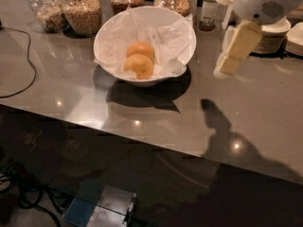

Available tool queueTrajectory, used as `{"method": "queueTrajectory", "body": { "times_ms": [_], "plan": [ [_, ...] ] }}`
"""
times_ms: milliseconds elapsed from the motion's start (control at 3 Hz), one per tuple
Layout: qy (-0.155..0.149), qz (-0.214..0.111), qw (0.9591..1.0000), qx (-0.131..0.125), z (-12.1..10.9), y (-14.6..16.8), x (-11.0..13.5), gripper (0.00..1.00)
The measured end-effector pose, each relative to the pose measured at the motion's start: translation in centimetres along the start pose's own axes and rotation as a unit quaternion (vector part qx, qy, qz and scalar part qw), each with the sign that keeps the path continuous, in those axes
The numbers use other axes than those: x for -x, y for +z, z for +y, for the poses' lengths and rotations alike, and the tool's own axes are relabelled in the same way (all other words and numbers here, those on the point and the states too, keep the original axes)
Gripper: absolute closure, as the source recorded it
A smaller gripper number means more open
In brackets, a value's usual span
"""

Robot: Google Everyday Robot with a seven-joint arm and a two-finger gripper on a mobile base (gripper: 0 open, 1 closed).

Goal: Pick orange from white bowl

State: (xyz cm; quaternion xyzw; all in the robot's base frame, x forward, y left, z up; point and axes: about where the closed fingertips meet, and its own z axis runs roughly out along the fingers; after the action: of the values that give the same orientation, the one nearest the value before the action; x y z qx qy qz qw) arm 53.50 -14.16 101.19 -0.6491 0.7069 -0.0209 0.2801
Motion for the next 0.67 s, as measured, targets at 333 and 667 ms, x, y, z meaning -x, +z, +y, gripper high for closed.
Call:
{"method": "queueTrajectory", "body": {
  "times_ms": [333, 667],
  "plan": [
    [-0.033, -0.026, 0.9991, 0.002, -3.3, 1.4, 3.8, 0.00],
    [-0.060, -0.043, 0.9971, 0.018, -5.4, 3.4, 6.9, 0.00]
  ]
}}
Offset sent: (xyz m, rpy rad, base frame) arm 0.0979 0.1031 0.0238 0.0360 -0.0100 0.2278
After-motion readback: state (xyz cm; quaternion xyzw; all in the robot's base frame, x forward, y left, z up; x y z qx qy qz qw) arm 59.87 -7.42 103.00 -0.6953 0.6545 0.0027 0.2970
